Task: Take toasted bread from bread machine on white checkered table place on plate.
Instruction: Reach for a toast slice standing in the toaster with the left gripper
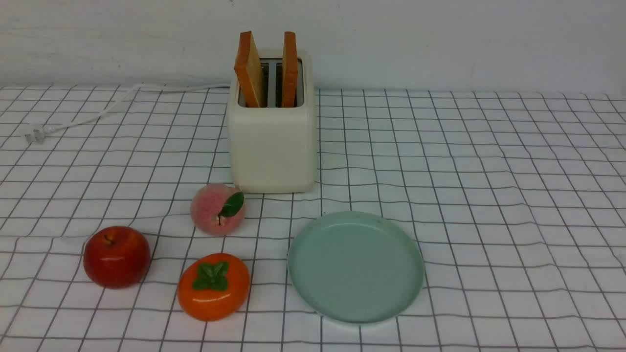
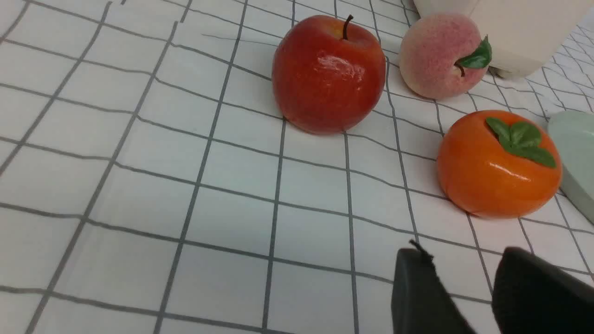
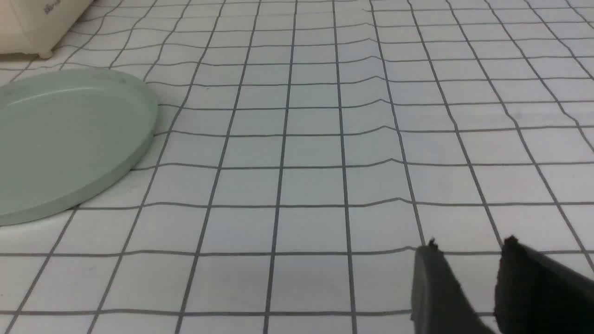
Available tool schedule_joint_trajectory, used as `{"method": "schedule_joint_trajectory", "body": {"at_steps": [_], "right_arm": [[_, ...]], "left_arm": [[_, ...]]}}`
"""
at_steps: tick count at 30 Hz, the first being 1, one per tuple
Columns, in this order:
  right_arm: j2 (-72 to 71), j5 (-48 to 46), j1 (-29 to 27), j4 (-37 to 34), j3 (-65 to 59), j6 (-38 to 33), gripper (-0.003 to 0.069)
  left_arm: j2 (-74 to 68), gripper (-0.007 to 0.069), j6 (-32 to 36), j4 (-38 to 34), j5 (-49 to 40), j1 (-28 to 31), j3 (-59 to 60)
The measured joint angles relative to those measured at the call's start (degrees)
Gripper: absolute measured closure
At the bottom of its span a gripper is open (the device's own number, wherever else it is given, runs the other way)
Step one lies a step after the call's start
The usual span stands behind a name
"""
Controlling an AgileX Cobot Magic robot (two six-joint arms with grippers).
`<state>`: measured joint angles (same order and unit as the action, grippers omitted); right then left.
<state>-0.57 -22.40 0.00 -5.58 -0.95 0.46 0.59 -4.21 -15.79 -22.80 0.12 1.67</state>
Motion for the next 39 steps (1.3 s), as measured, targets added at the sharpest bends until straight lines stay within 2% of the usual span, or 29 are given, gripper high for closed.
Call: {"method": "schedule_joint_trajectory", "body": {"at_steps": [39], "right_arm": [[0.0,0.0,0.0,0.0,0.0,0.0,0.042]], "left_arm": [[0.0,0.0387,0.0,0.0,1.3,0.0,0.0]]}}
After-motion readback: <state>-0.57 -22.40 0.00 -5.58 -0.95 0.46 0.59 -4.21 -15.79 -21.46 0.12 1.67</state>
